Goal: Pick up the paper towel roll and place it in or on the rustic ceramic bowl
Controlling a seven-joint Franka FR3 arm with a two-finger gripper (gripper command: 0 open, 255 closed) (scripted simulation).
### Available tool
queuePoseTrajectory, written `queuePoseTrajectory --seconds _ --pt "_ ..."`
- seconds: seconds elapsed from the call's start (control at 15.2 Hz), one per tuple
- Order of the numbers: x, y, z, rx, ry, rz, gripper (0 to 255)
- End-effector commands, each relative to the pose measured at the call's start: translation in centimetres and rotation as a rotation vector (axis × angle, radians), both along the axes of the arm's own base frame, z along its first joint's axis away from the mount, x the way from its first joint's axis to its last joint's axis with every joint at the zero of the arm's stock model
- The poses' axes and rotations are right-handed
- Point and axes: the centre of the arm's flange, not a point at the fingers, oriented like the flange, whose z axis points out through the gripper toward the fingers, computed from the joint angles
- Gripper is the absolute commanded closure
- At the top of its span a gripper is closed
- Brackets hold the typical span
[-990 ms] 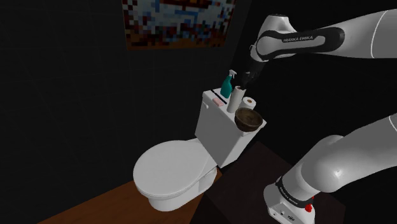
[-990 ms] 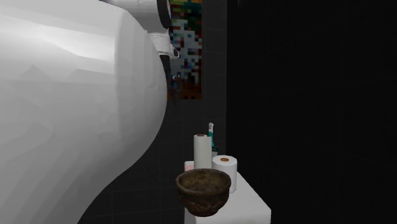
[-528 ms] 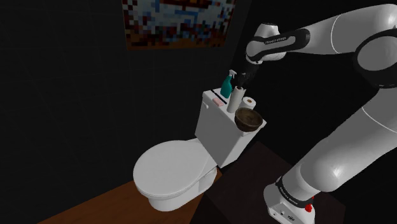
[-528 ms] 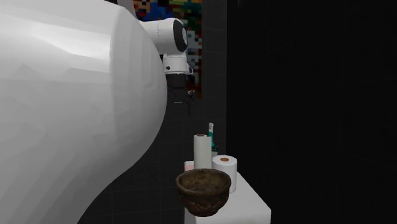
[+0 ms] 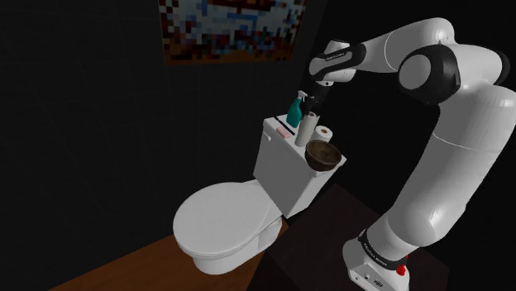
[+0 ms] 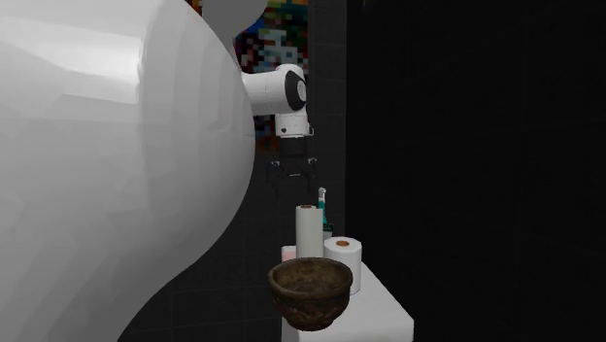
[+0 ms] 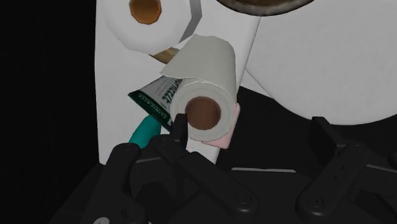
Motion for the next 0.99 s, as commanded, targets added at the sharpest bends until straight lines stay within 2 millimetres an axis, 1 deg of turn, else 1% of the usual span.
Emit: queuePoseTrajectory --seconds 0.0,0.13,0.59,0.66,0.92 --pt "1.4 -2.0 -1.3 0.002 0.001 0.005 0" --pt "2.6 -3.6 -2.4 0.004 0.002 0.007 0" --pt "2.7 -3.8 -6.0 0.004 0.002 0.007 0" --pt "2.7 -3.8 -6.3 0.004 0.002 0.007 0" --pt "2.7 -3.8 -6.3 0.004 0.002 0.007 0"
